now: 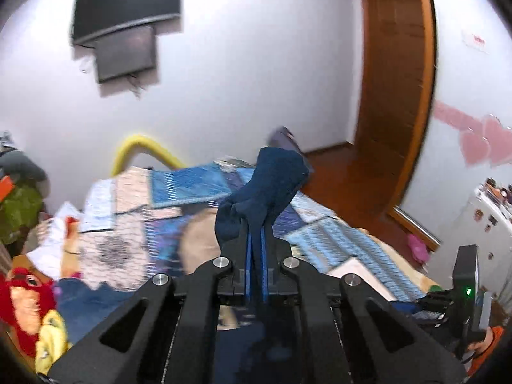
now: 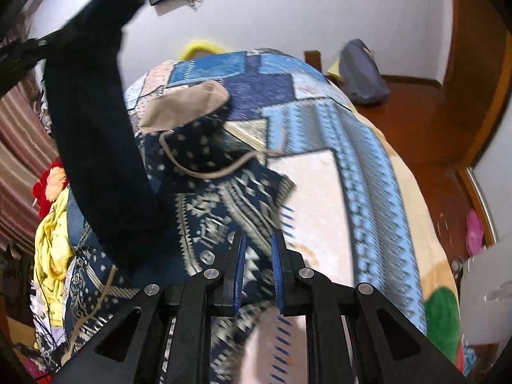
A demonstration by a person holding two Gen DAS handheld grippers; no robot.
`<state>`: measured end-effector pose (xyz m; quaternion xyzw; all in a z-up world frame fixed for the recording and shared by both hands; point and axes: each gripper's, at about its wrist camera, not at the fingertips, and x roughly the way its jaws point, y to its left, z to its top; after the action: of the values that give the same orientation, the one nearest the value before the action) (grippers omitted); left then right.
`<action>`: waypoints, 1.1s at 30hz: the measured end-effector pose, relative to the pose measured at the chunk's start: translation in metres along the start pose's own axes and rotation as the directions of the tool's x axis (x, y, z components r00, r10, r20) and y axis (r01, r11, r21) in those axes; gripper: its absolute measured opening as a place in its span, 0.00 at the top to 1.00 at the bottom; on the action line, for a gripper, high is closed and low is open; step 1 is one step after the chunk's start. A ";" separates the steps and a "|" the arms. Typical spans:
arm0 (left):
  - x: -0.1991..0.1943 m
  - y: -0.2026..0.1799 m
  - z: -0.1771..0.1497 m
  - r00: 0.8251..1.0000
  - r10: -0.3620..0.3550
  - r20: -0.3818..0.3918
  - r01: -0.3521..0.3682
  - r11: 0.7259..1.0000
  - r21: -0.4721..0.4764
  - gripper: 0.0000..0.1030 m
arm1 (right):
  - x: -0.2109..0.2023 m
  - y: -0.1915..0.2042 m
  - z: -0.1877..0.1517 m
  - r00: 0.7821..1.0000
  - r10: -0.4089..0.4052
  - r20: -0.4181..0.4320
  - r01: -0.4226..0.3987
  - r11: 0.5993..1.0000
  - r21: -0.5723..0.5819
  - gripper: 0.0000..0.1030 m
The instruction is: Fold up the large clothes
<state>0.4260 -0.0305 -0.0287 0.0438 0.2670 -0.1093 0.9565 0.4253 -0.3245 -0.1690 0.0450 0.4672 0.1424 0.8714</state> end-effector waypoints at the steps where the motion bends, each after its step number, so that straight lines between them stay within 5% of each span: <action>1: -0.005 0.014 -0.006 1.000 0.017 0.002 -0.017 1.000 -0.007 0.96 | 0.002 0.006 0.002 1.000 0.001 0.001 -0.001 1.000 -0.006 0.88; 7: 0.012 0.078 -0.078 0.988 0.085 -0.126 -0.092 0.995 -0.048 0.96 | 0.037 0.035 0.002 0.998 -0.021 -0.058 0.019 0.999 -0.038 0.88; 18: 0.035 0.134 -0.232 0.921 0.067 -0.384 -0.146 0.972 -0.182 0.95 | 0.076 0.058 -0.023 0.971 -0.220 -0.094 0.190 0.947 -0.259 0.88; 26: 0.030 0.147 -0.275 0.908 0.023 -0.418 -0.150 0.950 -0.274 0.91 | 0.077 0.062 -0.024 0.963 -0.254 -0.093 0.219 0.934 -0.283 0.88; 33: 0.014 0.149 -0.276 0.915 0.035 -0.403 -0.170 0.937 -0.306 0.88 | 0.071 0.053 -0.032 0.953 -0.294 -0.069 0.262 0.921 -0.290 0.88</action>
<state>0.3335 0.1506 -0.2678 -0.0842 0.4644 -0.0003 0.8816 0.4255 -0.2552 -0.2328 -0.1522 0.4922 0.0834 0.8530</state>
